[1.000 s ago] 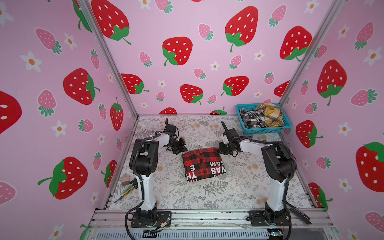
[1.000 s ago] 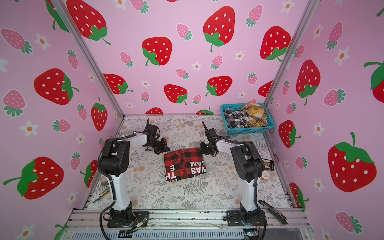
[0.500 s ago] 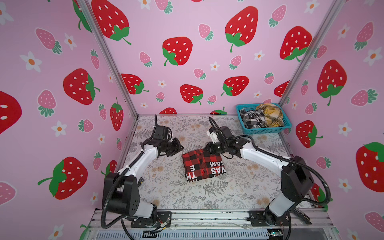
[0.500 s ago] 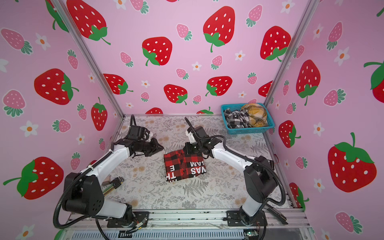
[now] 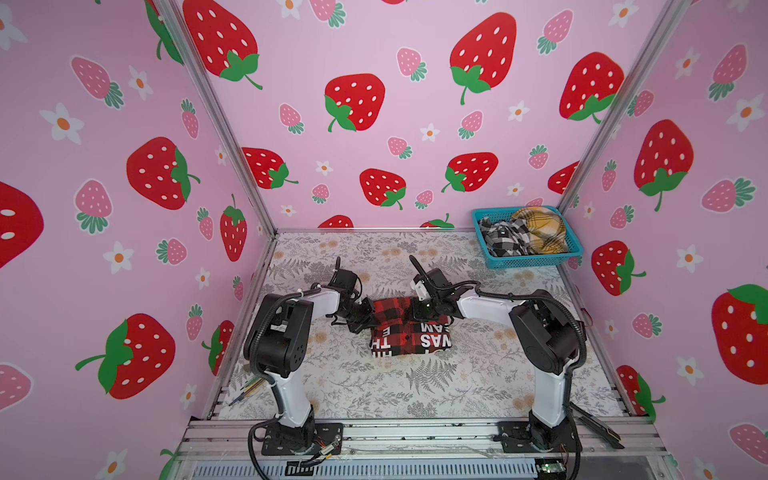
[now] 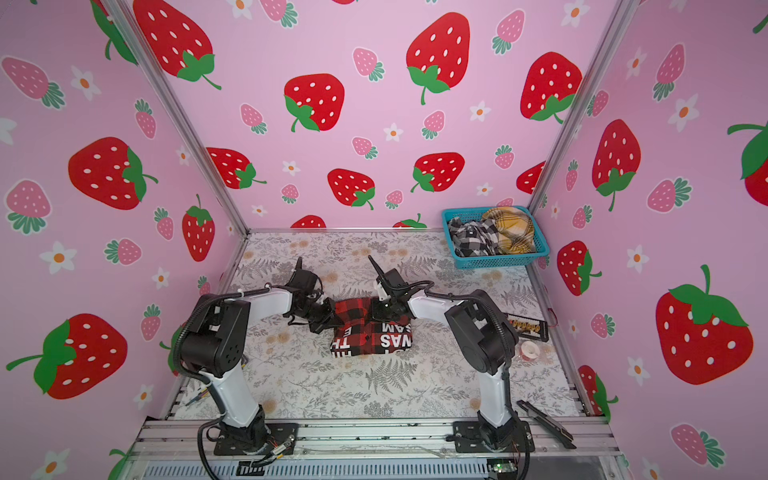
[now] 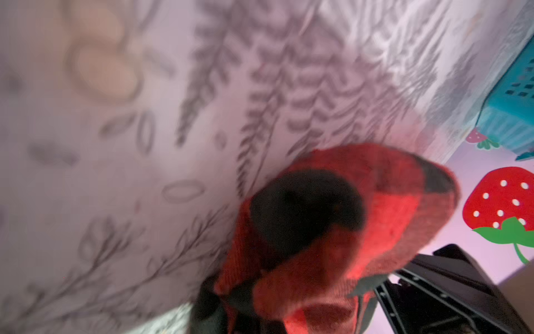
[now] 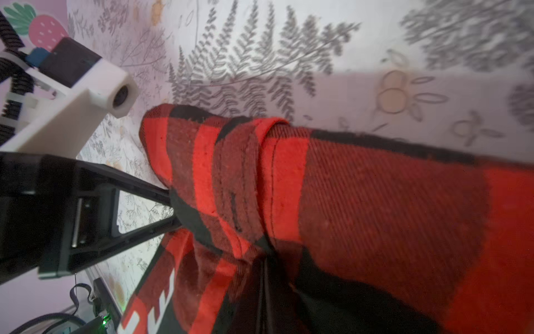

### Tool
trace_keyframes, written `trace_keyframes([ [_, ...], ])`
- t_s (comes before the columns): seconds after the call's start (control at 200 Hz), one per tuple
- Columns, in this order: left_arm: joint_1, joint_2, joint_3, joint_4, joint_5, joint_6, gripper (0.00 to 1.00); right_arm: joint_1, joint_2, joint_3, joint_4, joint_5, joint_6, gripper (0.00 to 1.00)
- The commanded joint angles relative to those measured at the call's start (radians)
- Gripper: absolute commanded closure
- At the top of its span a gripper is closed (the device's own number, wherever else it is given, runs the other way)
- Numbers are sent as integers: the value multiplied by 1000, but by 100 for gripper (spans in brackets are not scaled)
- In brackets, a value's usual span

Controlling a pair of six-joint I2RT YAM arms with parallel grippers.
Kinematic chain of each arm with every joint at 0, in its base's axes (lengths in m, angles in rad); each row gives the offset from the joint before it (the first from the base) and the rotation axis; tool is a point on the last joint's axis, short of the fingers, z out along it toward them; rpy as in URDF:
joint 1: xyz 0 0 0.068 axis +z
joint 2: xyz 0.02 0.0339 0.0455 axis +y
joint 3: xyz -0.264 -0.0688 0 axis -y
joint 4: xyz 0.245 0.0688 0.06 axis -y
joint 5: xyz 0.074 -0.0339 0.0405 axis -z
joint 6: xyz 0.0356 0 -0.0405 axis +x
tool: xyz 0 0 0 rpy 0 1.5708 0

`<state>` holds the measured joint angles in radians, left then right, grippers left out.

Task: Fold and stack the long sleeve shirts
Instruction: 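Grasp the folded shirt's sides with both grippers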

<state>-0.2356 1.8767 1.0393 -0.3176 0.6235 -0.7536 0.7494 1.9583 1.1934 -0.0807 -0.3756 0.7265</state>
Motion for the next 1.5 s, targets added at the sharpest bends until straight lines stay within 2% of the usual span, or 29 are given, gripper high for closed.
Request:
trace_keyframes([
  [0.0,1,82,51,22,-46,22,98,-13,5,-41,15,26,34,92],
  [0.085,1,62,66,14,-41,13,97,-13,-38,-56,20,2,33,91],
  [0.145,-5,2,66,-19,-64,14,95,-12,-96,-62,6,0,26,87],
  [0.165,-7,-21,70,-42,-80,18,90,-12,-120,-63,-1,2,24,85],
  [0.27,-23,-150,85,-154,-163,46,78,-7,-254,-83,-66,29,0,73],
  [0.365,-54,-259,68,-216,-194,63,71,5,-377,-140,-139,63,-6,66],
  [0.435,-88,-319,34,-222,-181,60,69,18,-455,-211,-155,72,10,65],
  [0.515,-137,-343,-23,-172,-119,28,70,32,-513,-284,-142,63,36,68],
  [0.57,-164,-328,-76,-76,-35,-24,74,43,-534,-325,-123,54,56,70],
  [0.645,-191,-286,-119,18,20,-80,80,50,-541,-377,-83,40,81,73],
  [0.941,-210,-146,-207,167,8,-150,88,25,-460,-565,27,22,173,82],
  [1.061,-209,-136,-252,214,15,-180,89,4,-460,-562,-2,30,174,81],
  [1.201,-214,-196,-271,184,-8,-171,89,-25,-443,-541,-35,31,144,81],
  [1.311,-212,-262,-250,127,-18,-132,82,-28,-445,-494,-89,53,107,82],
  [1.396,-208,-358,-204,42,-70,-67,77,-28,-475,-462,-132,78,89,81],
  [1.496,-205,-479,-130,-66,-148,45,80,-27,-526,-418,-185,113,68,80],
])
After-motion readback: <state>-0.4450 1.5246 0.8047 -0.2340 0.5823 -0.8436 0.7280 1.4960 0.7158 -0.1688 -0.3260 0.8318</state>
